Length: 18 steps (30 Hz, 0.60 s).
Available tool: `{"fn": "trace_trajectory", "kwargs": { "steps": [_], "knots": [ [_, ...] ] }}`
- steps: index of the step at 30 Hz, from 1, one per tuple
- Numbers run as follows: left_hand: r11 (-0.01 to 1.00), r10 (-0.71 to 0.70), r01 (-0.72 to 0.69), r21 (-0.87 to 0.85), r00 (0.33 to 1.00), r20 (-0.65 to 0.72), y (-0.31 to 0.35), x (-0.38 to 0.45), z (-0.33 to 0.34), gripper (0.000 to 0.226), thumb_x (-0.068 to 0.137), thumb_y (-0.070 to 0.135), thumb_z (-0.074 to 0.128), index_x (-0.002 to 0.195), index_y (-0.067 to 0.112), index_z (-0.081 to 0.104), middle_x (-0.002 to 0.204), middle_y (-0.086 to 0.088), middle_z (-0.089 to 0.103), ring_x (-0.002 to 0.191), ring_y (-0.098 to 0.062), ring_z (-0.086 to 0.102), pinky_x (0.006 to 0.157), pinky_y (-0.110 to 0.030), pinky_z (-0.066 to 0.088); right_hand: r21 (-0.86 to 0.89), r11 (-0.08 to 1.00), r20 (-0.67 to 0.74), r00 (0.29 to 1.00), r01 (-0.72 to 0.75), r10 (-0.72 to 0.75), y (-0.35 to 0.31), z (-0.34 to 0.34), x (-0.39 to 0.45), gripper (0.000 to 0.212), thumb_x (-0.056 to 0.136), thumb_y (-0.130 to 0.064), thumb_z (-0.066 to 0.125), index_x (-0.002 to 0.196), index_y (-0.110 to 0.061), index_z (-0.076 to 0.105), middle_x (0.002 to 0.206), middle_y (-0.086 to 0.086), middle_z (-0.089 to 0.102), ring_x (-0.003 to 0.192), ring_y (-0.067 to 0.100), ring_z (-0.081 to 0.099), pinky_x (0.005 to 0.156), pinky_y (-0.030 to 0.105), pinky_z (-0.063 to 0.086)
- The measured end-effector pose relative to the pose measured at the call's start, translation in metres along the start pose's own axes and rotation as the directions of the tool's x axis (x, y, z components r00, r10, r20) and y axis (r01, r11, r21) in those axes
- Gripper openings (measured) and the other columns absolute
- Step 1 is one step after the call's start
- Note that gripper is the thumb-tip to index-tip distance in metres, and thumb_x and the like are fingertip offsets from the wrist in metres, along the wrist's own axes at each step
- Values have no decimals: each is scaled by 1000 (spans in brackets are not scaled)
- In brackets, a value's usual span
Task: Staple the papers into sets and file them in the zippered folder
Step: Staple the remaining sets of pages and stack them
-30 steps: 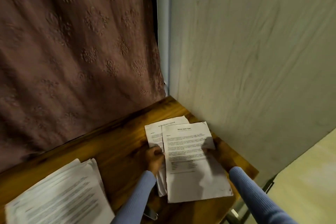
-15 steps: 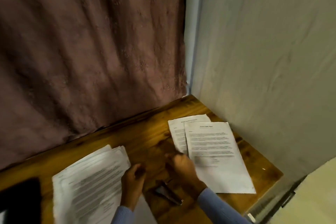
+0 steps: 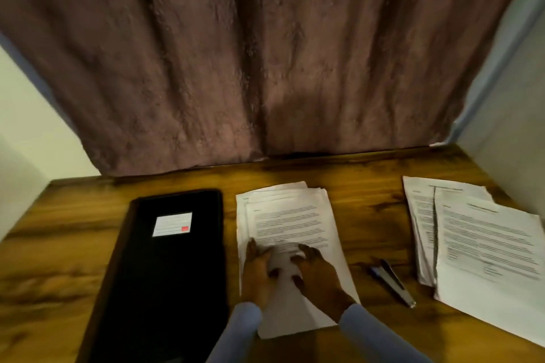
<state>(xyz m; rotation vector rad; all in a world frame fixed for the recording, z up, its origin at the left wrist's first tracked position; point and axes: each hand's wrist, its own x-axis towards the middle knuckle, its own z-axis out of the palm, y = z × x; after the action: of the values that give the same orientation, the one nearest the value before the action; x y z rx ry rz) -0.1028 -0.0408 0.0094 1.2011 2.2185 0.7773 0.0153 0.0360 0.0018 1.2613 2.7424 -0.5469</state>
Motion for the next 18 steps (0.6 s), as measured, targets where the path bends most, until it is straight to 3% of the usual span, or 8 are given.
{"fn": "trace_trajectory", "kwargs": {
  "steps": [2, 4, 7, 9, 11, 13, 15, 18],
  "knots": [
    [999, -43, 42, -9, 992, -115, 10, 3, -3, 34, 93, 10, 53, 126, 8, 54, 125, -11, 56, 112, -22, 55, 89, -18, 49, 8, 1000, 27, 1000, 5, -5, 3, 1, 0, 52, 22, -50, 88, 68, -34, 70, 92, -4, 71, 74, 13, 70, 34, 18, 47],
    [987, -150, 134, -85, 964, -219, 14, 4, -4, 23, 94, 12, 51, 115, 18, 60, 107, 2, 63, 93, -8, 59, 69, -8, 49, 24, 1000, 35, 999, 3, -4, 0, -1, 1, 51, 24, -49, 89, 69, -33, 70, 93, -4, 71, 73, 13, 70, 32, 18, 47],
    [985, -171, 157, -72, 949, -265, 0, 11, 0, 33, 90, 26, 57, 121, 35, 50, 125, 7, 55, 113, -14, 55, 92, -20, 46, -16, 1000, 16, 1000, -13, 13, -4, -3, 2, 50, 25, -46, 90, 69, -31, 71, 93, -1, 71, 71, 16, 70, 33, 18, 47],
    [971, -225, 183, -155, 918, -327, -5, 14, -2, 36, 86, 29, 62, 115, 44, 46, 113, 11, 58, 106, -13, 58, 83, -21, 51, -73, 997, -11, 1000, -6, 5, -6, 0, 3, 49, 26, -45, 91, 69, -28, 71, 94, 2, 71, 72, 18, 70, 32, 19, 48],
    [941, -300, 213, -263, 887, -352, -5, 17, -6, 42, 81, 24, 69, 112, 41, 46, 101, 14, 56, 95, -7, 58, 70, -6, 43, -116, 993, -16, 1000, -11, 9, -7, 2, 3, 49, 28, -45, 91, 68, -26, 71, 94, 3, 70, 72, 20, 70, 32, 20, 47],
    [927, -323, 232, -293, 892, -317, -6, 16, -8, 41, 82, 26, 69, 118, 25, 51, 107, 5, 59, 100, -13, 58, 78, -9, 39, -114, 993, -37, 999, -21, 17, -10, 0, 3, 47, 32, -45, 91, 69, -24, 71, 93, 4, 70, 69, 20, 69, 33, 20, 47],
    [897, -387, 289, -333, 878, -280, -8, 17, -8, 42, 84, 27, 66, 122, 18, 52, 111, -2, 60, 105, -20, 59, 83, -19, 41, -142, 989, -51, 998, -37, 30, -17, -8, 2, 43, 56, -46, 84, 88, -20, 71, 106, 6, 66, 83, 21, 68, 47, 26, 55],
    [854, -457, 350, -385, 859, -231, -9, 17, -8, 38, 86, 30, 64, 120, 16, 55, 109, -6, 63, 104, -24, 61, 85, -28, 47, -130, 988, 2, 996, -86, 87, -27, -15, 7, 44, 92, -44, 47, 126, -16, 50, 134, 8, 45, 114, 24, 52, 82, 30, 52]
  ]
}}
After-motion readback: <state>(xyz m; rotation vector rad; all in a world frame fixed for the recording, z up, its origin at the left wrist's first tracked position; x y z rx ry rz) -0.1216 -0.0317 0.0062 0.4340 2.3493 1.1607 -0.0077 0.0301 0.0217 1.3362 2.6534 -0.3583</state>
